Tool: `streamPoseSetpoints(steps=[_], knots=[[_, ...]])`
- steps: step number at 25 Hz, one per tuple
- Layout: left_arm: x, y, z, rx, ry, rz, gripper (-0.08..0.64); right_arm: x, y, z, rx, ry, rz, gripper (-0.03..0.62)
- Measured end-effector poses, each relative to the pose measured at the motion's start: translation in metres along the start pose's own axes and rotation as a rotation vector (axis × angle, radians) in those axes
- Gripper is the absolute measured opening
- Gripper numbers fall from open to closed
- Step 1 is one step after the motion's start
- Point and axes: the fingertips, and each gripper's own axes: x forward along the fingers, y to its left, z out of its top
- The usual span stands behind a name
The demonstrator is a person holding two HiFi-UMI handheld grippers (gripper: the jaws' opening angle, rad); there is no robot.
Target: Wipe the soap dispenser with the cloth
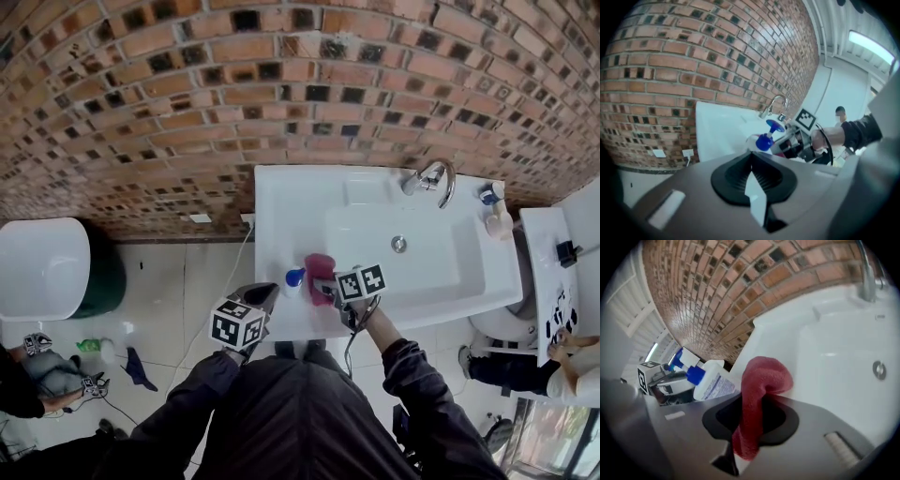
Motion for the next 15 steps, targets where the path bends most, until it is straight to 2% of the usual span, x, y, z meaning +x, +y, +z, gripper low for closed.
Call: streamPoseSetpoints(steps=[2,4,7,8,10,12,15], knots=[[0.0,-0.006,-0.02,-0.05,0.061,-0.005,0.0,-0.01,-0.007,0.032,-0.167,-0.03,-0.051,0.082],[0.009,-0.015,-0.042,-0.086,0.126,-0.032,0.0,-0.009,-0.004,0.056,-0.385,-0.007,-0.079,0.081],[0.026,-0.023,-0.061,-0.121,0.2,-0.065,0.0,0.007,0.01,0.069,-0.767,0.117,-0.076,0.081],[0.03,-0.023,-0.063,-0.131,0.215,-0.069,0.0,0.012,0.015,0.069,-0.862,0.159,-0.059,0.083],[0.035,-0.021,-0.064,-0.149,0.227,-0.061,0.0,0.019,0.033,0.068,-0.954,0.199,0.01,0.081],[0.039,-0.019,-0.063,-0.163,0.221,-0.059,0.0,0.023,0.047,0.069,-0.97,0.202,0.071,0.081],[0.043,-0.02,-0.062,-0.18,0.221,-0.083,0.0,0.03,0.054,0.076,-0.957,0.177,0.097,0.081]])
